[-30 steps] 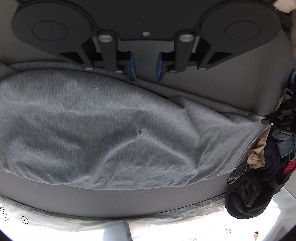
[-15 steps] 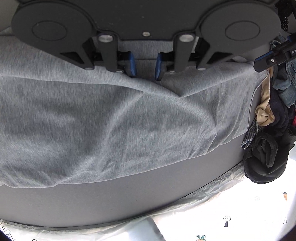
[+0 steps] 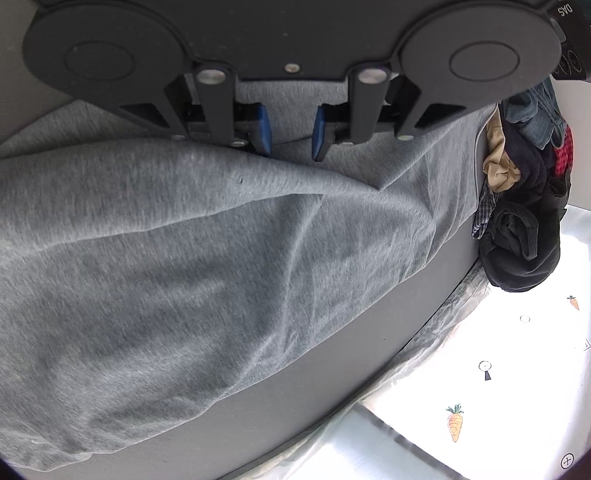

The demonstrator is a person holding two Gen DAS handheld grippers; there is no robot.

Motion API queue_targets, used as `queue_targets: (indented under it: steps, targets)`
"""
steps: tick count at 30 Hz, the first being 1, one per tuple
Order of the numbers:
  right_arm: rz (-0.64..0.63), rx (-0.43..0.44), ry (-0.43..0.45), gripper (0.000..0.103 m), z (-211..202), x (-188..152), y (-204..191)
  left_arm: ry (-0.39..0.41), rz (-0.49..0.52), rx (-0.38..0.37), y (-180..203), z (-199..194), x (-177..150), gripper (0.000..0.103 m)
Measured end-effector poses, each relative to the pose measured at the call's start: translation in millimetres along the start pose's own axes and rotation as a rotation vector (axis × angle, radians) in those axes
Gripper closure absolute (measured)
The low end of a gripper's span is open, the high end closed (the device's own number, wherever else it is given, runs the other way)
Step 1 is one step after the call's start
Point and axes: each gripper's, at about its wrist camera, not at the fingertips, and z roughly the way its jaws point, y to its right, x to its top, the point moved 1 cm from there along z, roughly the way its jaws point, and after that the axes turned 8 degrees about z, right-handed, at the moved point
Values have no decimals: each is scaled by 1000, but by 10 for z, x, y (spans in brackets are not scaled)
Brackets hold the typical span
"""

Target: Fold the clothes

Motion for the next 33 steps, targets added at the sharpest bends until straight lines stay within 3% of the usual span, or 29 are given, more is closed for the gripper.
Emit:
queue_targets:
  steps: [8,9,12,13,15,18,22,24,25,26,27,28,31,33]
  targets:
    - [-93,-40,-4,72,12,-57,-122,34,-241,317,-1009,-337,-131,31]
    - [-101,-43,-4,72,8,-65,-125,43,-264,325,-1116,-374,-150,31]
    - [-108,-44,-5,72,-8,-78,-119,10,-329,463,-1397,-453,-170,29]
    - [-107,-43,-5,72,-11,-78,-115,3,-352,476,-1480,-494,-180,29]
    - [-104,-42,-4,72,-13,-81,-111,28,-390,421,-1548,-571,-170,29]
    - [-106,-45,-2,71,-16,-87,-118,62,-317,314,-1352,-638,-90,29]
    - [-122,-52,1,70,-23,-105,-139,101,-68,153,-773,-549,-5,29]
    - [-143,-56,6,70,-31,-124,-148,113,61,109,-480,-462,24,31]
    - [-149,-57,9,71,-33,-133,-150,107,92,113,-399,-399,25,42]
    - [-152,-58,10,71,-34,-139,-151,98,122,118,-324,-334,21,63]
    - [-155,-58,11,71,-35,-146,-151,77,145,126,-281,-259,-4,74]
    - [-155,-59,12,71,-36,-147,-151,56,158,136,-270,-193,-12,92]
    - [-154,-59,11,71,-35,-143,-154,43,210,167,-280,-116,-37,93]
    - [-153,-60,12,71,-35,-142,-154,45,243,237,-340,-110,-10,90]
